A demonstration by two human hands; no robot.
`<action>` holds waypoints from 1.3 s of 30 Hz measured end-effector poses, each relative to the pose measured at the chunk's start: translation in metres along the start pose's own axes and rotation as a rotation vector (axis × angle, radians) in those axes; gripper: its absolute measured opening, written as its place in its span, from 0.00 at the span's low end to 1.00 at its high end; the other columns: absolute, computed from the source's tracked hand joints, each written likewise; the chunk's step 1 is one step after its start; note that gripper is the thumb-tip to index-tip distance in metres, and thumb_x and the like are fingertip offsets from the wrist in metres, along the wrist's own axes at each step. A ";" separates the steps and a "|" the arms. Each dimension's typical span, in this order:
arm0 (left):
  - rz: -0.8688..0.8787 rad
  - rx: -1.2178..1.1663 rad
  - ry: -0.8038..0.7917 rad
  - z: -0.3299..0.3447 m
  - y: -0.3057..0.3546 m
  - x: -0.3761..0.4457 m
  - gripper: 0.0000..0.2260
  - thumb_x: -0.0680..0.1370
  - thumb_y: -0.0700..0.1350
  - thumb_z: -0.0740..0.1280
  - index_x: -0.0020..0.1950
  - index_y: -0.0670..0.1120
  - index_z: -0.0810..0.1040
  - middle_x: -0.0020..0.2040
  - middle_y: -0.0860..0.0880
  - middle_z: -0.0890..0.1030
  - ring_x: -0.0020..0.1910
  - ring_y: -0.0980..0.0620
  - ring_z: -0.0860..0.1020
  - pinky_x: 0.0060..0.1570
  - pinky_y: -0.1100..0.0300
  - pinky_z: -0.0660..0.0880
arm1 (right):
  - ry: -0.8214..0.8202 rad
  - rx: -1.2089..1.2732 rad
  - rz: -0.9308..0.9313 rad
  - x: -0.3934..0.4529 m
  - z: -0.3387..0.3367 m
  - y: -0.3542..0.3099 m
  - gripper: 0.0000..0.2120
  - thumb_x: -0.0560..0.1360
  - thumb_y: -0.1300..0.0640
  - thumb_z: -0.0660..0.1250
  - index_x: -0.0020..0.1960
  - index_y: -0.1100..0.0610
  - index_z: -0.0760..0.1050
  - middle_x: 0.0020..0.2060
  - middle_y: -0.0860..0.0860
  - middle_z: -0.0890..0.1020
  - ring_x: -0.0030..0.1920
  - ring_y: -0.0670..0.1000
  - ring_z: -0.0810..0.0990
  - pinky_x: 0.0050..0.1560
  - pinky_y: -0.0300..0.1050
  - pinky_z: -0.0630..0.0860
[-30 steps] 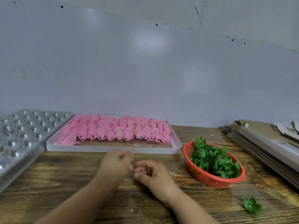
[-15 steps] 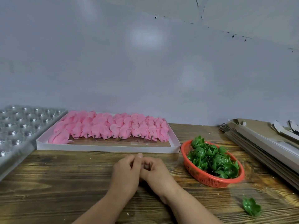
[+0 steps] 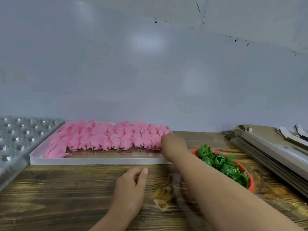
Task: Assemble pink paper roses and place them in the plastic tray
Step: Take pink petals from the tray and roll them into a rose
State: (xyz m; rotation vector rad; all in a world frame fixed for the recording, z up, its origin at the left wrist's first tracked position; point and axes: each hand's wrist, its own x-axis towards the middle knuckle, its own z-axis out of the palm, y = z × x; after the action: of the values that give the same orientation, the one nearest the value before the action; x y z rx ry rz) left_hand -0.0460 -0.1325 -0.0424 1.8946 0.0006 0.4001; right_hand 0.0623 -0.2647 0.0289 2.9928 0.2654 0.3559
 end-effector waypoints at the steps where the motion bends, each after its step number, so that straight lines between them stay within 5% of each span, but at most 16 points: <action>1: 0.002 0.015 -0.003 0.000 0.000 0.000 0.10 0.79 0.49 0.65 0.39 0.51 0.79 0.30 0.52 0.78 0.35 0.55 0.78 0.36 0.66 0.69 | -0.026 -0.058 -0.014 0.004 0.005 0.003 0.13 0.75 0.65 0.56 0.55 0.57 0.75 0.54 0.55 0.79 0.53 0.57 0.78 0.44 0.45 0.67; 7: 0.001 0.061 -0.025 -0.001 0.000 -0.001 0.11 0.79 0.50 0.65 0.37 0.51 0.78 0.30 0.50 0.79 0.34 0.56 0.77 0.34 0.68 0.68 | -0.262 -0.041 0.095 0.026 0.025 0.010 0.13 0.77 0.61 0.56 0.60 0.55 0.72 0.58 0.54 0.76 0.59 0.56 0.74 0.54 0.49 0.68; 12: 0.000 0.070 -0.034 -0.002 0.001 -0.002 0.12 0.79 0.50 0.64 0.36 0.49 0.77 0.30 0.49 0.79 0.32 0.56 0.76 0.35 0.68 0.69 | -0.306 -0.007 0.142 0.034 0.029 0.012 0.13 0.77 0.60 0.57 0.60 0.55 0.71 0.57 0.53 0.77 0.57 0.56 0.74 0.56 0.50 0.68; 18: 0.010 0.071 -0.032 -0.001 0.001 -0.001 0.13 0.79 0.50 0.65 0.35 0.49 0.77 0.28 0.51 0.76 0.28 0.59 0.72 0.33 0.67 0.68 | -0.096 0.045 0.154 0.031 0.026 0.014 0.11 0.75 0.61 0.62 0.57 0.56 0.74 0.54 0.55 0.79 0.55 0.56 0.78 0.44 0.44 0.70; 23: 0.012 0.084 -0.024 0.000 0.000 0.000 0.14 0.79 0.50 0.65 0.34 0.49 0.76 0.29 0.50 0.77 0.31 0.57 0.75 0.34 0.64 0.70 | 0.011 0.136 0.166 0.025 0.009 0.018 0.10 0.73 0.66 0.61 0.53 0.59 0.75 0.53 0.57 0.80 0.53 0.57 0.79 0.44 0.44 0.72; 28: 0.028 0.085 -0.013 0.001 -0.002 0.000 0.15 0.79 0.49 0.65 0.32 0.48 0.74 0.27 0.52 0.76 0.29 0.56 0.72 0.34 0.59 0.69 | 0.004 0.301 0.197 0.020 -0.006 0.022 0.08 0.72 0.68 0.60 0.38 0.58 0.69 0.42 0.57 0.77 0.44 0.56 0.76 0.41 0.41 0.70; 31: 0.028 0.097 -0.014 0.002 -0.004 0.001 0.16 0.79 0.49 0.65 0.32 0.47 0.75 0.28 0.50 0.77 0.30 0.54 0.73 0.35 0.59 0.70 | -0.012 0.387 0.195 0.018 -0.011 0.022 0.06 0.72 0.68 0.60 0.38 0.60 0.69 0.38 0.56 0.74 0.40 0.55 0.74 0.39 0.40 0.69; 36: -0.013 -0.021 -0.012 0.000 0.000 0.002 0.10 0.80 0.50 0.63 0.40 0.50 0.78 0.35 0.49 0.80 0.35 0.51 0.79 0.41 0.55 0.75 | -0.003 0.534 0.155 0.004 -0.027 0.019 0.07 0.70 0.68 0.61 0.42 0.66 0.77 0.35 0.58 0.78 0.39 0.55 0.76 0.38 0.42 0.71; 39: -0.146 -0.296 -0.045 -0.004 0.007 0.005 0.10 0.81 0.51 0.59 0.58 0.50 0.76 0.44 0.49 0.80 0.34 0.56 0.78 0.33 0.60 0.77 | -0.021 0.630 0.086 -0.013 -0.039 0.010 0.07 0.69 0.69 0.62 0.36 0.63 0.77 0.32 0.56 0.78 0.35 0.52 0.74 0.36 0.40 0.70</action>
State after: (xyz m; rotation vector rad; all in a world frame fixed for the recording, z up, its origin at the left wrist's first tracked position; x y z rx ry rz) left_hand -0.0442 -0.1305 -0.0333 1.5991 0.0472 0.2425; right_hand 0.0418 -0.2732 0.0648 3.6341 0.2911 0.2904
